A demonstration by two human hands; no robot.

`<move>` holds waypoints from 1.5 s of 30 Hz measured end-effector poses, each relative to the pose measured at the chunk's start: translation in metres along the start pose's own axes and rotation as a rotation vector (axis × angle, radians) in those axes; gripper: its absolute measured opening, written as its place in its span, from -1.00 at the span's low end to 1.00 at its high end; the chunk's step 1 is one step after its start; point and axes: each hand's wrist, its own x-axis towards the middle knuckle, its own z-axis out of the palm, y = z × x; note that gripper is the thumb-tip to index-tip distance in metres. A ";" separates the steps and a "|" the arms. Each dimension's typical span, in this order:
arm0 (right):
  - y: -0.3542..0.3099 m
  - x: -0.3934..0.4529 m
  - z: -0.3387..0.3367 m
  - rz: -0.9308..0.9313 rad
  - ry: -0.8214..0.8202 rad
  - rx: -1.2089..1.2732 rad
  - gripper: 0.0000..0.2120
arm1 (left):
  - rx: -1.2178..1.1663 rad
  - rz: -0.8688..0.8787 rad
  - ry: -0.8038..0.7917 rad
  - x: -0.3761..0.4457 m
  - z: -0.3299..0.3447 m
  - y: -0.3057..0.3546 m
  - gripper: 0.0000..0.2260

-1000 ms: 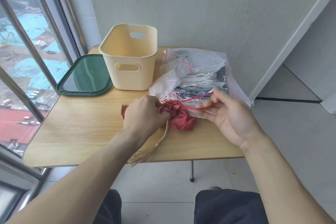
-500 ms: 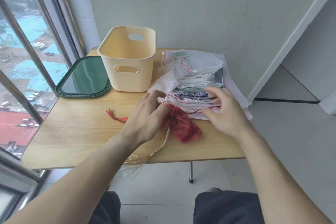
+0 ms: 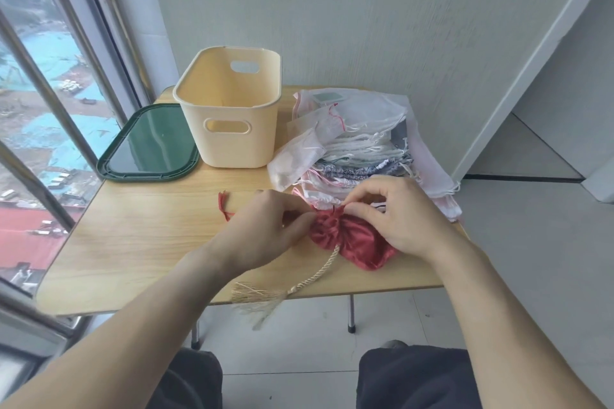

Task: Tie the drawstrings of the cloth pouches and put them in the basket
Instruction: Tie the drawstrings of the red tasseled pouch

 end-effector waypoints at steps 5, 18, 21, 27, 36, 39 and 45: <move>0.006 -0.007 -0.012 0.014 0.046 0.027 -0.86 | -0.079 -0.117 0.116 0.002 -0.002 -0.002 -0.81; -0.001 -0.011 -0.002 0.234 0.283 0.221 -0.81 | -0.110 -0.107 0.088 0.001 0.009 0.010 -0.62; -0.009 -0.011 0.002 0.257 0.171 0.144 -0.71 | -0.445 -0.214 0.090 0.003 0.016 0.018 -0.58; -0.008 -0.017 0.006 0.234 -0.118 0.005 -0.78 | -0.965 -0.443 0.173 0.011 0.013 0.018 -0.52; -0.015 -0.015 0.012 0.248 -0.107 -0.156 -0.49 | -1.095 -0.273 -0.095 0.011 0.021 0.013 -0.74; -0.010 -0.013 0.007 0.203 -0.095 0.054 -0.50 | -0.973 -0.264 -0.069 0.010 0.020 0.012 -0.71; -0.014 -0.016 0.000 0.135 -0.217 0.437 -0.76 | -0.786 -0.285 -0.182 0.008 0.022 0.016 -0.63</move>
